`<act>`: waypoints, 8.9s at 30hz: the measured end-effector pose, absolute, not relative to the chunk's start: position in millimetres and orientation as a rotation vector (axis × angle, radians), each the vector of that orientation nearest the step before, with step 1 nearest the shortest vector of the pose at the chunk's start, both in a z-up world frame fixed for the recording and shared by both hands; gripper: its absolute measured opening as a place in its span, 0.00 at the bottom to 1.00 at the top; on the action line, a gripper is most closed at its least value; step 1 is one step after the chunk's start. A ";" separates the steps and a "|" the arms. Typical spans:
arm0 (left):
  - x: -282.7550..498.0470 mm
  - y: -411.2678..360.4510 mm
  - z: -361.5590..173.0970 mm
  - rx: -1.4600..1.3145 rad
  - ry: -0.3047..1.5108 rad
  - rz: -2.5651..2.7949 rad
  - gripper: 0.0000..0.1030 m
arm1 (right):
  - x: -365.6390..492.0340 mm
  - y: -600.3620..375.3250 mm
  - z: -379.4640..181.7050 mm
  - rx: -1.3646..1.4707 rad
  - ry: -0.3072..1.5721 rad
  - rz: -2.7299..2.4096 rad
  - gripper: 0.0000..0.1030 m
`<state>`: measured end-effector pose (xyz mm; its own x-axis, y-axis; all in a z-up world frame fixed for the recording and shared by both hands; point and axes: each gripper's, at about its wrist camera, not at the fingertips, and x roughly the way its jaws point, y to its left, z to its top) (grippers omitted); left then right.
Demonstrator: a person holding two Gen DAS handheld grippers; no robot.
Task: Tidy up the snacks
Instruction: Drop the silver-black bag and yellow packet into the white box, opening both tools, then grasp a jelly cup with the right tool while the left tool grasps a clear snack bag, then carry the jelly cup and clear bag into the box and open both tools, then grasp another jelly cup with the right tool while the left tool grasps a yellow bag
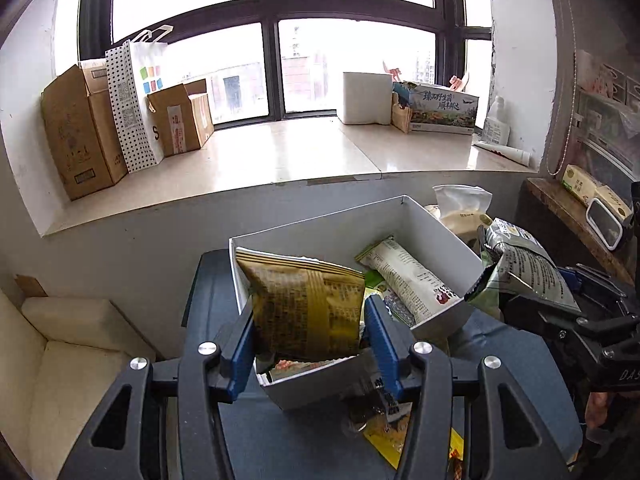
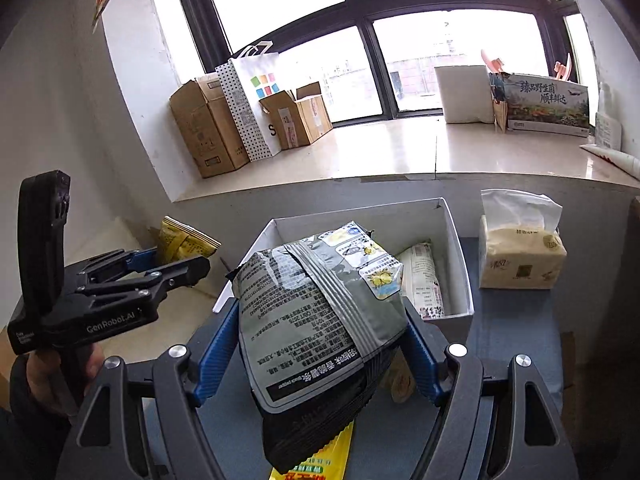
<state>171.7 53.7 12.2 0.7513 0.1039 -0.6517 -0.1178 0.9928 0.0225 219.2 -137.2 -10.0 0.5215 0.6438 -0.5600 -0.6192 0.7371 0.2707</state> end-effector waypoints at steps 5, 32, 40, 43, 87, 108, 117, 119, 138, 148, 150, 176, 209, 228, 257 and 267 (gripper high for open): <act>216.3 61.6 -10.1 -0.019 0.750 0.155 0.55 | 273.7 -124.4 -21.5 0.088 0.731 0.716 0.77; 196.5 72.0 -38.5 -0.096 0.804 0.095 1.00 | 275.7 -137.7 -34.5 0.162 0.747 0.692 1.00; 121.4 51.3 -30.0 -0.169 0.724 0.000 1.00 | 193.0 -165.4 -51.2 0.116 0.768 0.710 1.00; 97.5 39.5 -40.1 -0.188 0.727 -0.027 1.00 | 174.7 -173.4 -70.2 0.116 0.797 0.698 1.00; 97.0 26.9 -102.2 -0.208 0.884 -0.084 1.00 | 230.7 -150.7 -131.2 -0.032 0.855 0.694 0.49; 190.1 29.1 -173.7 -0.414 0.993 0.054 0.73 | 174.0 -207.2 -104.7 0.119 0.821 0.694 0.49; 160.0 38.4 -152.4 -0.374 0.921 0.028 0.27 | 168.1 -205.6 -102.2 0.112 0.810 0.700 0.49; 156.6 34.2 -150.8 -0.318 0.918 0.061 0.27 | 168.0 -203.8 -102.7 0.108 0.812 0.702 0.49; 209.2 -5.8 -178.1 -0.082 1.006 0.025 0.51 | 167.2 -207.6 -109.5 0.125 0.832 0.699 0.49; 187.4 14.1 -156.9 -0.160 0.968 -0.032 0.18 | 167.7 -213.3 -115.2 0.149 0.845 0.697 0.49; 178.7 17.0 -146.6 -0.184 0.946 -0.047 0.18 | 166.1 -212.0 -114.8 0.147 0.845 0.703 0.49; 139.9 58.0 -5.3 -0.217 0.693 -0.034 0.17 | 184.8 -162.4 -40.7 0.080 0.711 0.788 0.49; 224.6 86.8 -36.4 -0.206 0.829 0.032 1.00 | 303.4 -153.9 -29.7 0.201 0.771 0.650 1.00; 79.7 19.7 -60.4 -0.171 0.830 -0.129 1.00 | 151.2 -208.6 -124.5 0.038 0.910 0.669 1.00; 80.8 -5.8 -120.2 -0.157 0.980 -0.178 1.00 | 142.6 -188.1 -167.2 -0.130 0.907 0.712 0.48; 113.0 -42.0 -146.1 -0.140 1.060 -0.193 1.00 | 134.7 -209.7 -142.1 -0.069 0.842 0.667 0.49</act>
